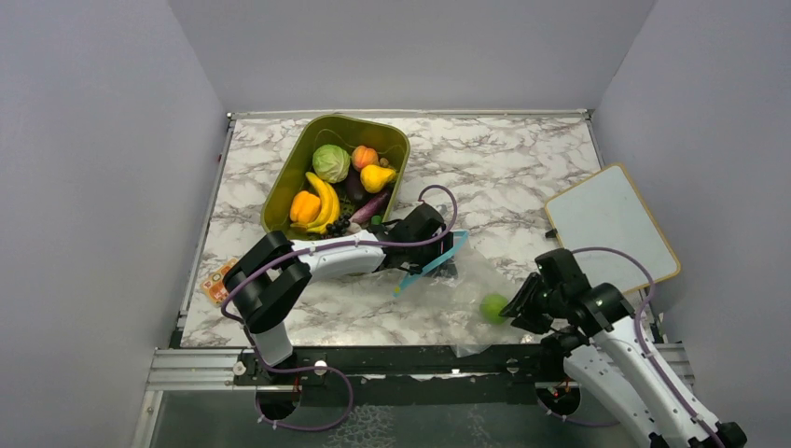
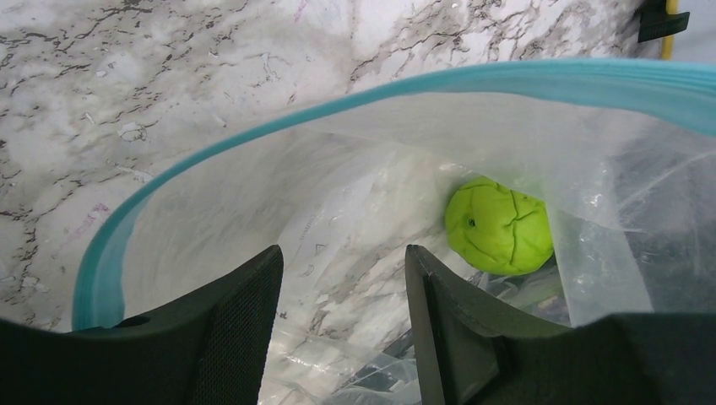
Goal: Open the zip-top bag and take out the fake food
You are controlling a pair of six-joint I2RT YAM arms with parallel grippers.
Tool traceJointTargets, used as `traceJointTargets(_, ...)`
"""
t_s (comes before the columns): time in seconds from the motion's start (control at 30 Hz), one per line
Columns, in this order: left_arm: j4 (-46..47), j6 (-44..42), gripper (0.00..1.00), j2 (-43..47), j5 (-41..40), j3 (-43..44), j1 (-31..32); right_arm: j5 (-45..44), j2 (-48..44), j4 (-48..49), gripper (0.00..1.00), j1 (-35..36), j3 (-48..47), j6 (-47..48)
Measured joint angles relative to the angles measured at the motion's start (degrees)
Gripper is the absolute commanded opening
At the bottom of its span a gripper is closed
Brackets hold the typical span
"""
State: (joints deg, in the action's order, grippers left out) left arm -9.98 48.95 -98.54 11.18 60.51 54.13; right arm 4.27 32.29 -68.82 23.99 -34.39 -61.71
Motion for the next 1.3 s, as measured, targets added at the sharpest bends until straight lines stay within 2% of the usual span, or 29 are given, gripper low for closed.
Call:
traceJointTargets(0.1, 0.0, 0.0, 0.58, 0.1, 0.0, 0.0, 0.0, 2.7, -2.0, 3.6, 0.4, 0.0, 7.4, -2.8)
traceJointTargets(0.23, 0.1, 0.0, 0.61, 0.1, 0.2, 0.0, 0.0, 6.4, -5.6, 14.3, 0.4, 0.0, 16.4, -6.0)
traceJointTargets(0.33, 0.1, 0.0, 0.65, 0.1, 0.3, 0.0, 0.0, 10.9, -2.4, 24.6, 0.37, 0.0, 20.3, -5.6)
traceJointTargets(0.43, 0.2, 0.2, 0.67, 0.3, 0.3, -0.2, 0.0, 14.7, 4.6, 31.6, 0.36, 0.0, 18.1, -2.8)
traceJointTargets(0.57, 0.7, 0.9, 0.68, 1.6, 0.3, -1.8, 0.0, 12.0, 9.0, 29.2, 0.4, 0.0, 8.8, 1.5)
traceJointTargets(0.7, 1.6, 2.6, 0.68, 2.5, 0.0, -3.1, 0.0, 2.8, 8.4, 24.7, 0.46, 0.0, 0.5, 4.0)
traceJointTargets(0.8, 1.8, 3.3, 0.68, 2.5, -0.2, -3.3, 0.0, -4.4, 8.2, 20.5, 0.47, 0.0, -1.9, 2.8)
traceJointTargets(0.93, 1.9, 3.5, 0.69, 2.5, -0.3, -3.3, 0.0, -11.2, 9.5, 14.6, 0.47, 0.0, -2.1, -1.1)
traceJointTargets(1.03, 1.9, 3.5, 0.69, 2.5, -0.3, -3.3, 0.0, -12.8, 9.7, 14.0, 0.46, 0.0, -0.7, -2.8)
traceJointTargets(1.3, 3.8, 3.4, 0.69, 2.5, 0.3, -3.3, 0.5, -9.2, 10.4, 23.0, 0.44, 0.0, 6.2, -1.0)
